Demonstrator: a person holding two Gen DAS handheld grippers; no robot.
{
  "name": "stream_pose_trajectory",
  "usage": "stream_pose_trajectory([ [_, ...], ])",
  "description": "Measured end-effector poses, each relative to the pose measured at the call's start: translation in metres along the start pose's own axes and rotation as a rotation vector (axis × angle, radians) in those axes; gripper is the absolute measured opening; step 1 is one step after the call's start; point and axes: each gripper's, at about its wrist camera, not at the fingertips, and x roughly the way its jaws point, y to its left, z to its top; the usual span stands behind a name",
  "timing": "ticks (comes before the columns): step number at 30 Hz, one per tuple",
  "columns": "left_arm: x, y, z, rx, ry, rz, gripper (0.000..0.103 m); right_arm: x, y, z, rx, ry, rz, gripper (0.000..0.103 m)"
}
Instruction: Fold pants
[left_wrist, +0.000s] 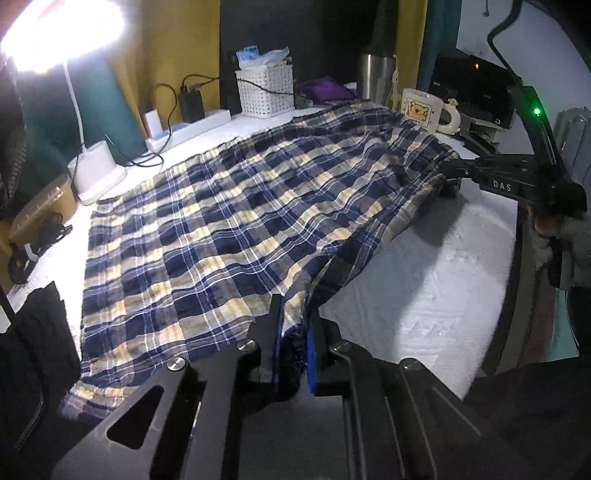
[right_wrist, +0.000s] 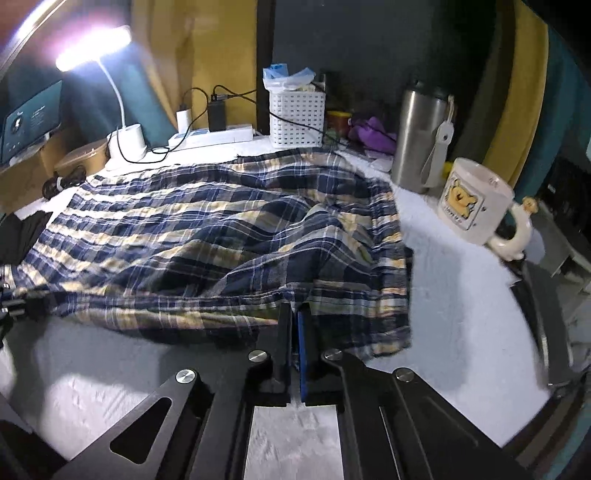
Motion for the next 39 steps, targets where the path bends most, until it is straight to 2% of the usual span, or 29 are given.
stream_pose_trajectory([
  [17,-0.005,-0.002,-0.034,-0.003,0.033,0.036,0.009,-0.012,0.005,-0.054,-0.020,0.071,-0.049,0.002],
  [21,-0.013,0.003,-0.030,-0.030,0.022,0.006,0.010,-0.023,0.004,-0.053,-0.012,0.021,-0.048,0.002],
  [22,-0.016,0.005,-0.029,-0.041,0.015,-0.001,0.011,-0.026,0.002,-0.051,-0.006,0.007,-0.055,0.002],
  [23,-0.019,0.008,-0.028,-0.052,0.008,-0.005,0.018,-0.028,0.001,-0.048,0.000,-0.006,-0.062,0.002],
  [24,-0.023,0.011,-0.027,-0.068,-0.002,-0.003,0.032,-0.031,-0.003,-0.043,0.011,-0.021,-0.068,0.002],
  [26,-0.032,0.022,-0.026,-0.117,-0.030,-0.005,0.044,-0.034,-0.009,-0.035,0.038,-0.034,-0.080,0.002],
  [28,-0.039,0.035,-0.025,-0.168,-0.054,-0.015,0.045,-0.034,-0.016,-0.028,0.065,-0.046,-0.102,0.003],
  [30,-0.044,0.048,-0.023,-0.207,-0.066,0.010,0.046,-0.031,-0.025,-0.022,0.091,-0.051,-0.111,0.003],
  [39,-0.035,0.114,-0.023,-0.361,-0.035,0.168,0.049,-0.007,-0.051,-0.004,0.180,-0.048,-0.074,0.004],
])
